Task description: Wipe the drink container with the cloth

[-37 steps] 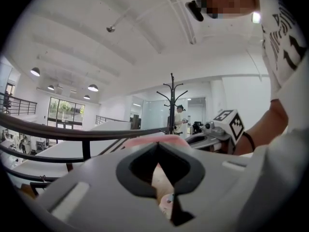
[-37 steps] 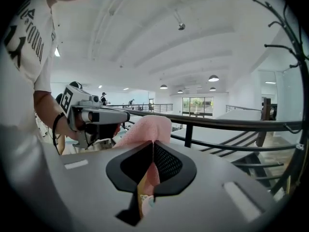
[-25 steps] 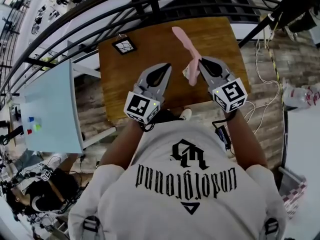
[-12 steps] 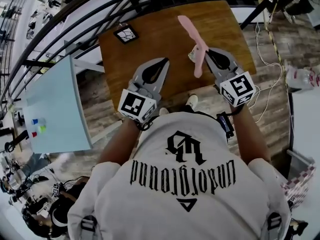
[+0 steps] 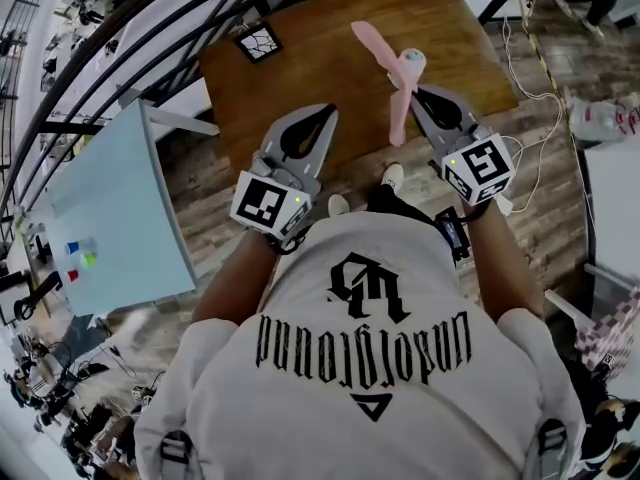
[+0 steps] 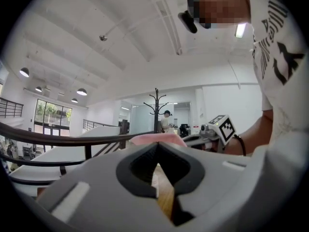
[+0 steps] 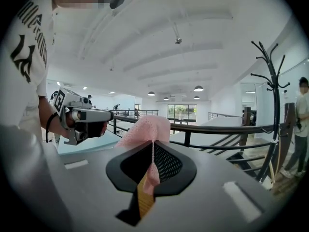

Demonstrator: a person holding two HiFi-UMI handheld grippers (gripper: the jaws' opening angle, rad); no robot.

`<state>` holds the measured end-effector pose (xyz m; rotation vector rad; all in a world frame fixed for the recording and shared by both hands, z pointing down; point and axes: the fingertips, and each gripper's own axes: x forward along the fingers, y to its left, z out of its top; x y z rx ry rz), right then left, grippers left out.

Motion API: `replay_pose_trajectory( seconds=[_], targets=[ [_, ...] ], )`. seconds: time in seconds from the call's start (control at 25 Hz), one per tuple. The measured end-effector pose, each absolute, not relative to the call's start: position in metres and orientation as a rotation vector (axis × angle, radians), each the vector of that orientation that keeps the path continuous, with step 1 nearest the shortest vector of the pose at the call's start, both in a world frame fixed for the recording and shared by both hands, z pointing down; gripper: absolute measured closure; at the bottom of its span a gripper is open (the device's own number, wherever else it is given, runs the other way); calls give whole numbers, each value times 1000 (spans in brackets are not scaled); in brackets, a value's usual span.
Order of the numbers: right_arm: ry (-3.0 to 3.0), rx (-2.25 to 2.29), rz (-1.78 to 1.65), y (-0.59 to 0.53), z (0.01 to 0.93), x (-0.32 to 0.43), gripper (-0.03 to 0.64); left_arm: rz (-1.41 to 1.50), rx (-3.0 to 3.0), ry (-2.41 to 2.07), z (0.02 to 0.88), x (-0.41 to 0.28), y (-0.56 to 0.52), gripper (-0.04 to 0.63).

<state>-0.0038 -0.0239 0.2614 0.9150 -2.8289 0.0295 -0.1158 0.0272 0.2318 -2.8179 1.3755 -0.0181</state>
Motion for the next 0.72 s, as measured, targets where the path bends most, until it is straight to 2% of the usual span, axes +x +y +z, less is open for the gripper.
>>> replay_pose_trajectory(
  seconds=[0.28, 0.72],
  targets=[
    [-2821, 945, 27, 15, 254, -2, 604, -1, -2844, 1336, 232, -114, 56, 546],
    [-2827, 883, 14, 41, 259, 66, 604, 36, -2821, 1360, 225, -44, 80, 546]
  ],
)
